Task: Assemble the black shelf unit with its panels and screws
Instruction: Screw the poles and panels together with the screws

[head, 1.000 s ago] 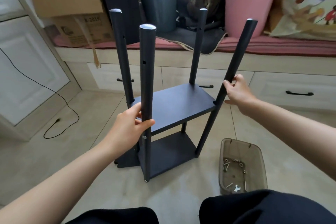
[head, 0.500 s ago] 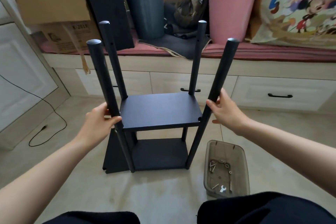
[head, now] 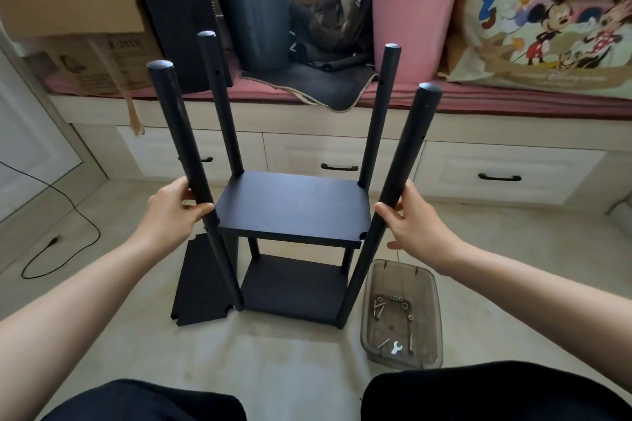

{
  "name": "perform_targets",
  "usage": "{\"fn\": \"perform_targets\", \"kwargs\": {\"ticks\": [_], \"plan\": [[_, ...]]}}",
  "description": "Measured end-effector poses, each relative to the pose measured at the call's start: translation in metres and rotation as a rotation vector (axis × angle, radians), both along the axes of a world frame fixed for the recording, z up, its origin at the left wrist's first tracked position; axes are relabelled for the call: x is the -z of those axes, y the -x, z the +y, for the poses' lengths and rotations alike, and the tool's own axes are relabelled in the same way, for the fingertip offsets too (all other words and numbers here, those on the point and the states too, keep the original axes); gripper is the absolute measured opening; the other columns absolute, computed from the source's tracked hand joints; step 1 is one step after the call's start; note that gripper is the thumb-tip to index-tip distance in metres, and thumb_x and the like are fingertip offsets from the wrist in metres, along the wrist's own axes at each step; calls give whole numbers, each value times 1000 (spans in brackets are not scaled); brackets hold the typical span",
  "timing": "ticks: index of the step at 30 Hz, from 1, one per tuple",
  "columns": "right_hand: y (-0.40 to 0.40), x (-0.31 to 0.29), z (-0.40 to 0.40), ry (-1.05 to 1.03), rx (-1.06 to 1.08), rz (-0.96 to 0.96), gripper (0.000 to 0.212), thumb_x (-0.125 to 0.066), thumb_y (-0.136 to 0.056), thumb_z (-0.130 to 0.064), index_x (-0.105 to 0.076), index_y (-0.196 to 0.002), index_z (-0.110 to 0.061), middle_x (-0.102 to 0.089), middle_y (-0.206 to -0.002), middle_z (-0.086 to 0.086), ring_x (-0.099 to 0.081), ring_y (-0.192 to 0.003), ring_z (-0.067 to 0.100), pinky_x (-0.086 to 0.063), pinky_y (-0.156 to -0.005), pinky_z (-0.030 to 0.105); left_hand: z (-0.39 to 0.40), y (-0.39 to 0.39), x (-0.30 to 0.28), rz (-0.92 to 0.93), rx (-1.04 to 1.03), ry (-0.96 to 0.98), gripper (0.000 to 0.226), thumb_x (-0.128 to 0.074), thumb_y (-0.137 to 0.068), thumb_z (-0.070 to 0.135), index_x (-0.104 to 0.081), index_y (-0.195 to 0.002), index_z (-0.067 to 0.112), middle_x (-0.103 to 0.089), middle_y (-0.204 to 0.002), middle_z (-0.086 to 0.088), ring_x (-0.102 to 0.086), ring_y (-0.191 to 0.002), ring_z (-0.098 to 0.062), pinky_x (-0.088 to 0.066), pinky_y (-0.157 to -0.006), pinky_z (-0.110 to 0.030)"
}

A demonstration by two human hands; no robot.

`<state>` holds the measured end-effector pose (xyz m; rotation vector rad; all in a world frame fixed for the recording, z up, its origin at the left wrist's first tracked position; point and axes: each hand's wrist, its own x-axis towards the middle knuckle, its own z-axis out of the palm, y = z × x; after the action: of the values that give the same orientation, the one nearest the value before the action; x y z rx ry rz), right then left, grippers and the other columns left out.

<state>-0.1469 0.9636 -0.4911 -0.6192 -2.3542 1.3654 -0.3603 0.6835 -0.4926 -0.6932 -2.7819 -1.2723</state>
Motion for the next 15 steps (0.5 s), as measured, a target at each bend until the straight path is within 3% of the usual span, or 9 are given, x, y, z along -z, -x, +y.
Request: {"fn": "perform_targets", "kwargs": {"ticks": [4, 10, 15], "plan": [[-11, 0, 6, -59, 7, 23, 22, -54, -101, -18, -42, -111, -34, -55, -97, -17, -60, -103, 14, -55, -90, 47, 7, -1, 6, -50, 7, -20, 24, -72, -89, 4, -63, -111, 10, -70, -105, -7, -66, -105, -28, -54, -96, -53], [-18, 1, -4, -191, -35, -89, 28, -54, -101, -24, -42, -126, -23, -57, -98, -1, -54, -79, 17, -52, -75, 39, 8, 1, 13, -116, -42, -68, 23, -72, -89, 0, -64, -108, 9, -69, -103, -8, -67, -102, -30, -57, -87, -44], [-14, 2, -12, -196, -31, -97, 30, -54, -101, -25, -42, -128, -18, -59, -101, 5, -55, -83, 21, -47, -75, 36, 16, 0, 11, -55, -135, 16, 23, -72, -90, 6, -64, -111, 9, -69, -107, -10, -65, -106, -30, -54, -95, -50]]}}
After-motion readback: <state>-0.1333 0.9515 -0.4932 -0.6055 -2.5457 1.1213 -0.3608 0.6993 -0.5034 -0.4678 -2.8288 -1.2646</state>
